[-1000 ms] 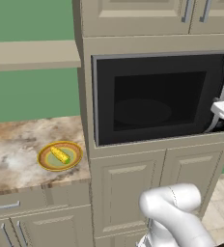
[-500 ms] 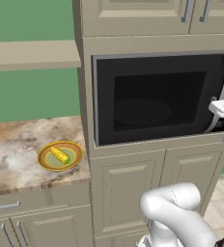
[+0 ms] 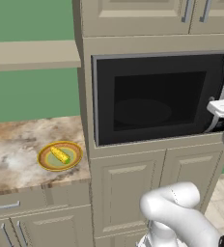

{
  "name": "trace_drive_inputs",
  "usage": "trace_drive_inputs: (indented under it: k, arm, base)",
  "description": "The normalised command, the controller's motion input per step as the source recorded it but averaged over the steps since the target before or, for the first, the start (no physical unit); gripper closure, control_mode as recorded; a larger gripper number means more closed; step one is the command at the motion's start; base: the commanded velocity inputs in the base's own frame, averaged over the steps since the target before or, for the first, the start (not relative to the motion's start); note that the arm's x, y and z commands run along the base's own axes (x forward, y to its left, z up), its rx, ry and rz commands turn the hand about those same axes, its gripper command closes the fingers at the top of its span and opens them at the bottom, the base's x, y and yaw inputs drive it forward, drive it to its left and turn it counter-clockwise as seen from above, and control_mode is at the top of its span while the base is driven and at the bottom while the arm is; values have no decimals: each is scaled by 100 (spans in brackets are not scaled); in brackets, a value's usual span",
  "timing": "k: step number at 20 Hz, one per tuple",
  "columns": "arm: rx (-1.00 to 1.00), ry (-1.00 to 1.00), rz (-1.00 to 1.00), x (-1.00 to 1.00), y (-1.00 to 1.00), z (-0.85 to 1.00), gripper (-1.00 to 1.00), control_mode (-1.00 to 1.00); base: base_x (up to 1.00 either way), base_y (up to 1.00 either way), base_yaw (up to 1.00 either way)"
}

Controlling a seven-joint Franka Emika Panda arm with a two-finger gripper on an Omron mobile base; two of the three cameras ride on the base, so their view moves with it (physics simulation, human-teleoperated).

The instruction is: Pick the corn from the counter and place it in the microwave. Then turn on the microwave.

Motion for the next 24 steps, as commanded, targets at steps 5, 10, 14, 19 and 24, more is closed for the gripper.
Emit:
trace_drive_inputs:
  k: [5, 10, 14, 19, 24]
  arm:
    - [0, 0, 2, 6, 0, -6, -100, -100]
    - [0, 0, 2, 13, 0, -3, -100, -100]
    - [0, 0, 1, 16, 0, -3, -100, -100]
    - [0, 1, 4, 11, 2, -7, 100, -100]
    - [0, 0, 1, 0, 0, 0, 100, -100]
  base:
    - [0, 0, 0]
    - [0, 0, 0]
    - [0, 0, 0]
    - [0, 0, 0]
    - [0, 0, 0]
